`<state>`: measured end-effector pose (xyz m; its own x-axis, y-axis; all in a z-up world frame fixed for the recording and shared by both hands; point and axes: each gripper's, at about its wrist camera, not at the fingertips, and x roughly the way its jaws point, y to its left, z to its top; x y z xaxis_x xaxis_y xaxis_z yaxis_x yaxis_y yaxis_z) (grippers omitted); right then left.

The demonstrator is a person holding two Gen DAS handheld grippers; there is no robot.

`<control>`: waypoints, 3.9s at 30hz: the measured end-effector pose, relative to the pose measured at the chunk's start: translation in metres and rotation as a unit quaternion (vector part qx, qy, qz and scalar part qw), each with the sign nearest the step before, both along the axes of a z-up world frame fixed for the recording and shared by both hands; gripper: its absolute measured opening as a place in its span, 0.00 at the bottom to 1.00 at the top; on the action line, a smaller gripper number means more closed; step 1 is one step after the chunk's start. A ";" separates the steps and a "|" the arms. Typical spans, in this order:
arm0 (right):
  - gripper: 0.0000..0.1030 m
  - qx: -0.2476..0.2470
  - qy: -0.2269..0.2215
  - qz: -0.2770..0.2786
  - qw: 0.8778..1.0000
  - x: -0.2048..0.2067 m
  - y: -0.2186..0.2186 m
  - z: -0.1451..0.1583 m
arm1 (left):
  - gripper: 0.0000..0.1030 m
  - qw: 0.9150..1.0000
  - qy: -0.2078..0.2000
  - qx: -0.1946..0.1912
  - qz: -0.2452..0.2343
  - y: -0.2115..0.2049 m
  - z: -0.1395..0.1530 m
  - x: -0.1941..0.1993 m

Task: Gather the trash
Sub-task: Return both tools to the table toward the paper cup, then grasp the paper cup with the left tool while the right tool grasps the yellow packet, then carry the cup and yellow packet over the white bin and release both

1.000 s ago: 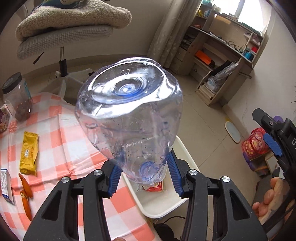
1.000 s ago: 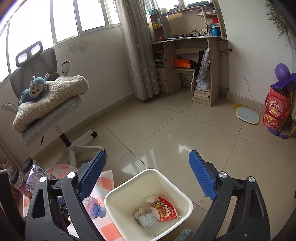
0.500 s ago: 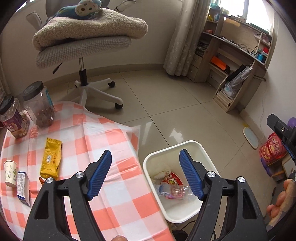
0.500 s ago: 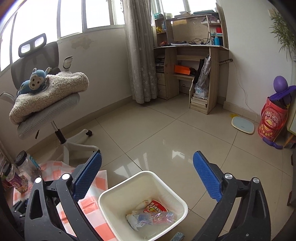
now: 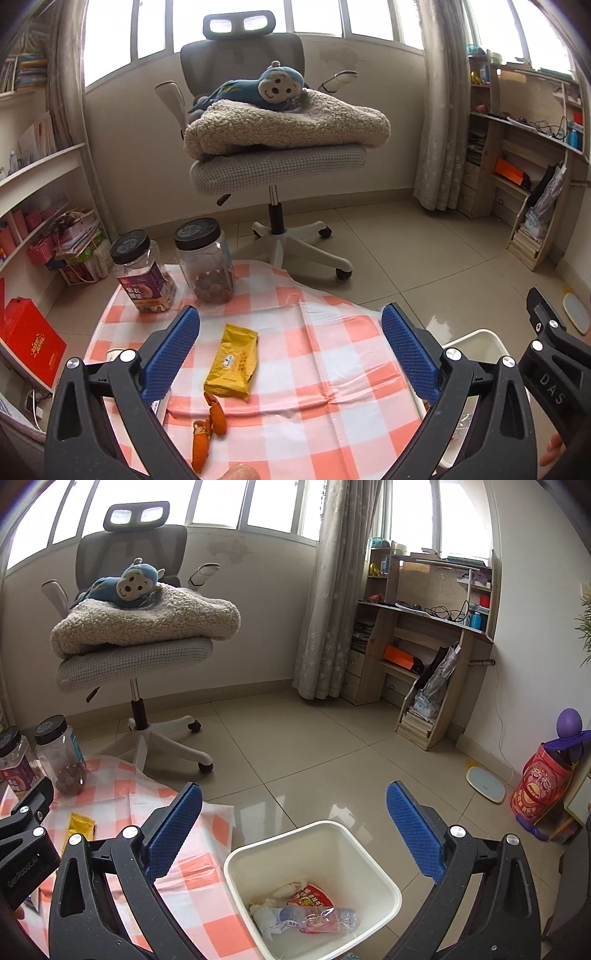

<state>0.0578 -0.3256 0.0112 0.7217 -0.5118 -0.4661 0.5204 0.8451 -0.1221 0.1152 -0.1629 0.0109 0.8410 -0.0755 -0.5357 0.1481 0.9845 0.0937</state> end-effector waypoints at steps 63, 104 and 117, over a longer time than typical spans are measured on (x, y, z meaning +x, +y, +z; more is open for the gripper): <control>0.23 0.240 0.284 0.203 0.906 0.209 0.206 -0.184 | 0.63 0.969 0.179 -0.074 0.151 0.294 -0.076 0.112; 0.27 0.130 0.050 -0.036 0.990 0.011 -0.024 -0.026 | 0.63 0.995 0.086 -0.046 -0.002 0.108 -0.021 -0.005; 0.77 0.130 0.009 -0.123 0.984 -0.020 -0.101 -0.006 | 0.63 0.980 0.135 -0.081 -0.119 -0.028 -0.039 -0.002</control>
<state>0.0377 -0.4261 0.0054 0.5813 -0.5309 -0.6165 0.7127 0.6979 0.0710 0.1133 -0.1910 -0.0277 0.6179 -0.3561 -0.7010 0.3740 0.9174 -0.1363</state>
